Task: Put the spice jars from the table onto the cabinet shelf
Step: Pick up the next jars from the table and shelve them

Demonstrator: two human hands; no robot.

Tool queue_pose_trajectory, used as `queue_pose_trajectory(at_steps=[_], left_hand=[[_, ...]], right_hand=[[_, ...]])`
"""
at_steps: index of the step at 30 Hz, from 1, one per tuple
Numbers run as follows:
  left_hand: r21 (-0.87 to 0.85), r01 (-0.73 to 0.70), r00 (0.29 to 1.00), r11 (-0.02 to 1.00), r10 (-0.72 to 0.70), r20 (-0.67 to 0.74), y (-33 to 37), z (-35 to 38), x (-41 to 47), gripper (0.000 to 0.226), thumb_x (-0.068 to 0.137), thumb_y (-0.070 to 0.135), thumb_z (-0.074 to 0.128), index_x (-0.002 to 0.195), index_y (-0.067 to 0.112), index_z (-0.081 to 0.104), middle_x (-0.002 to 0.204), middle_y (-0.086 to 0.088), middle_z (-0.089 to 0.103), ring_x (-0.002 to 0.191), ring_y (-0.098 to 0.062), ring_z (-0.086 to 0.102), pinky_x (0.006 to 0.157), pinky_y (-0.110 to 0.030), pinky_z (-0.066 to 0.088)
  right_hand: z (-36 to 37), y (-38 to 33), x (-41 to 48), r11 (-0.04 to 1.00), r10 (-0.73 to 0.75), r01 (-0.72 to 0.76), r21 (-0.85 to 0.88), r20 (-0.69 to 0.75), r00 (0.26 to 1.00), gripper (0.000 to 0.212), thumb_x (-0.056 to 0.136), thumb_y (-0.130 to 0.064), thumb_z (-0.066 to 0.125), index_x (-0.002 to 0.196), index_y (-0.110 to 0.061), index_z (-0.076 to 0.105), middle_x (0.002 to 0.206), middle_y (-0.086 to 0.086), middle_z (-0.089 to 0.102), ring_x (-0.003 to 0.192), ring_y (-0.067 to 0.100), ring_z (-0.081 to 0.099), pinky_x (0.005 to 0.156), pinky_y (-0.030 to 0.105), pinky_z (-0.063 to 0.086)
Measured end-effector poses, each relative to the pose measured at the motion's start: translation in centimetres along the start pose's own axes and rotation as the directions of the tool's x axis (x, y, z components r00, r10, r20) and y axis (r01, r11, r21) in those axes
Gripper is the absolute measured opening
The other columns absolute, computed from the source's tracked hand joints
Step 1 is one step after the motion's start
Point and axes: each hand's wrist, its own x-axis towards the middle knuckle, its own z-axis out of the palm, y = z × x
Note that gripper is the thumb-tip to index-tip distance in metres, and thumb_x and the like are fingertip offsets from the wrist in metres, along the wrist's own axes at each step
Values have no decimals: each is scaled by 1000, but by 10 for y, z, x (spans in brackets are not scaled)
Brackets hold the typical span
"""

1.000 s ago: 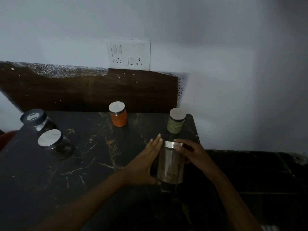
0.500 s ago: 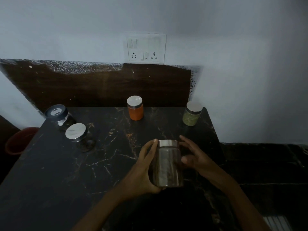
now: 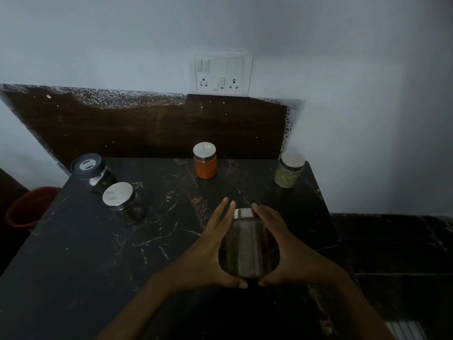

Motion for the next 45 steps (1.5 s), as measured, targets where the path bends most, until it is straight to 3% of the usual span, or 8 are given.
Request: queue_pose_trajectory(at_steps=[6, 11, 16, 19, 25, 31, 38, 45], left_hand=[[-34, -7, 999, 999, 6, -36, 3, -10, 0, 124, 59, 47, 85, 145, 48, -6, 147, 29, -5, 130, 19, 11, 96, 5, 25], [-144, 13, 999, 989, -18, -31, 6, -16, -5, 126, 58, 41, 88, 143, 51, -4, 149, 30, -2, 133, 14, 17, 100, -3, 32], [-98, 11, 999, 995, -7, 37, 10, -14, -4, 133, 57, 49, 84, 140, 52, -20, 146, 35, -23, 137, 14, -4, 107, -11, 22], [-76, 9, 1000, 997, -9, -7, 13, -13, -3, 130, 57, 50, 84, 143, 47, -13, 147, 32, -12, 131, 21, 6, 98, 1, 26], [-270, 26, 999, 962, -33, -21, 17, -17, -6, 122, 56, 41, 86, 140, 56, -1, 145, 34, 6, 132, 10, 25, 103, -13, 37], [-211, 20, 1000, 977, -16, 21, 20, -17, -3, 130, 55, 47, 85, 138, 57, -14, 146, 39, -15, 138, 13, 5, 107, -17, 28], [-172, -22, 995, 985, 5, -99, 25, -21, -1, 120, 54, 47, 85, 142, 53, 4, 146, 31, 4, 135, 11, 17, 102, -18, 40], [-232, -7, 999, 973, -3, -43, 29, -25, -4, 123, 56, 45, 82, 141, 54, -7, 145, 39, -6, 137, 14, 7, 104, -11, 33]], right_hand=[[-3, -9, 1, 999, 10, -10, 53, -6, 1000, 128, 51, -42, 85, 128, -68, -14, 136, -47, -10, 139, 7, 11, 112, 36, 24], [-10, -15, -4, 992, 61, -64, 112, 29, 998, 128, 55, -31, 88, 125, -72, -12, 150, -25, 3, 137, 9, 20, 110, 33, 28], [-3, -17, 0, 999, 11, -10, 40, -18, 1000, 126, 54, -34, 87, 132, -64, -8, 143, -34, 3, 134, 1, 20, 107, 24, 30], [-1, -17, 1, 999, 16, -16, 32, -27, 999, 127, 53, -37, 87, 129, -68, -10, 136, -44, 1, 128, -11, 19, 105, 19, 29], [-15, -13, -8, 980, 51, -58, 192, 41, 998, 123, 56, -26, 88, 114, -82, -5, 128, -44, 15, 108, -32, 25, 80, -6, 35], [-10, -21, -2, 992, 20, -16, 125, -34, 999, 121, 57, -22, 88, 122, -75, 1, 138, -31, 16, 116, -22, 30, 84, -2, 37], [-17, -27, 0, 994, 6, -5, 107, -7, 1000, 129, 52, -32, 88, 127, -71, -8, 133, -46, 5, 119, -16, 21, 91, 11, 29], [-21, -26, 0, 990, 39, -37, 134, -13, 999, 126, 53, -29, 89, 127, -71, -2, 126, -50, 14, 111, -25, 30, 77, -1, 39]])
